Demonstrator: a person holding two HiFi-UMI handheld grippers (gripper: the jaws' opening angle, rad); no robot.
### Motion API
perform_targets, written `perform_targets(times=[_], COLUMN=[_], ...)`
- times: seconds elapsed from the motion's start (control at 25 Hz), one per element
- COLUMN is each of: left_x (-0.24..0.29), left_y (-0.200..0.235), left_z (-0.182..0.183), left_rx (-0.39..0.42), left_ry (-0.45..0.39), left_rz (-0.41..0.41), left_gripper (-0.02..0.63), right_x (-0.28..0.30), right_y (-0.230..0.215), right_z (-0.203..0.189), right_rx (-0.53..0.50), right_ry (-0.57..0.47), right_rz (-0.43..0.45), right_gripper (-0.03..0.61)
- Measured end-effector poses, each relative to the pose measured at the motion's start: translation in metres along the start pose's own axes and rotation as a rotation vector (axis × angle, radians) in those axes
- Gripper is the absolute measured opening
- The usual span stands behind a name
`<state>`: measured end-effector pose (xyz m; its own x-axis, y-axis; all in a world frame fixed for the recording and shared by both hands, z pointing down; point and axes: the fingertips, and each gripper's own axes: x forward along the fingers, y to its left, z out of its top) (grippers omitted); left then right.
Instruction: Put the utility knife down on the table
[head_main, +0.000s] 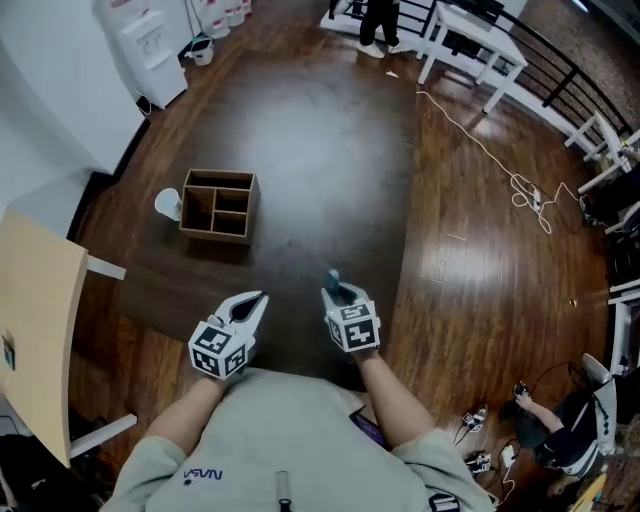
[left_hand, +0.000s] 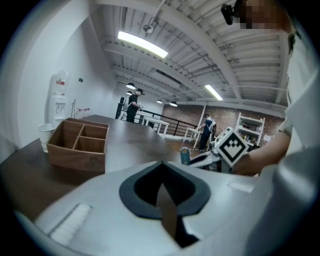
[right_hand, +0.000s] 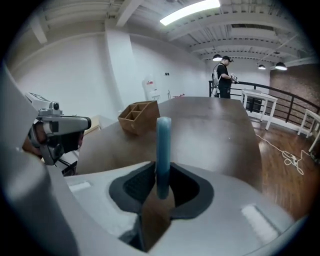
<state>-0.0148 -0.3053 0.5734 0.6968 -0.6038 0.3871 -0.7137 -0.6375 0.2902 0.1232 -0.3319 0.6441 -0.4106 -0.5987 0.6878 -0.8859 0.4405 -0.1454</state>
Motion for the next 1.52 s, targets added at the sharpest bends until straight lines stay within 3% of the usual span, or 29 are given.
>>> perform_targets(times=[0.4,0.64,0.8,1.16,1.52], left_x=[0.038,0.048,0.047,0.042,0.019], left_y=[0.006,0.015,0.015,0.017,0.015], left_z=[-0.03,-0.037,-0.038,-0.032,-0.008], left_rx=[-0.08,-0.127,-0.152,-0.18,-0.181], left_ry=[0.1,0.114,0.113,0.077,-0.008], left_rz=[-0.018,0.008,0.01,0.016,-0.01], left_gripper=[0.0,0.0,0.0,0.0,0.0], right_x=[0.034,0.044,0.045,0.04,-0.01], right_y=[0.012,0.02,0.019,0.016,0.012], right_z=[-0.045,-0.047,-0.05,-0.045,-0.015], right_rx=[-0.017,-0.152,-0.197,-0.167,-0.077], right_ry=[0.237,0.265,0.25,0.221,0.078], right_rz=[0.051,0.052,0.032,0.051,-0.03], right_gripper=[0.089,0.092,0.092,0.116,0.13])
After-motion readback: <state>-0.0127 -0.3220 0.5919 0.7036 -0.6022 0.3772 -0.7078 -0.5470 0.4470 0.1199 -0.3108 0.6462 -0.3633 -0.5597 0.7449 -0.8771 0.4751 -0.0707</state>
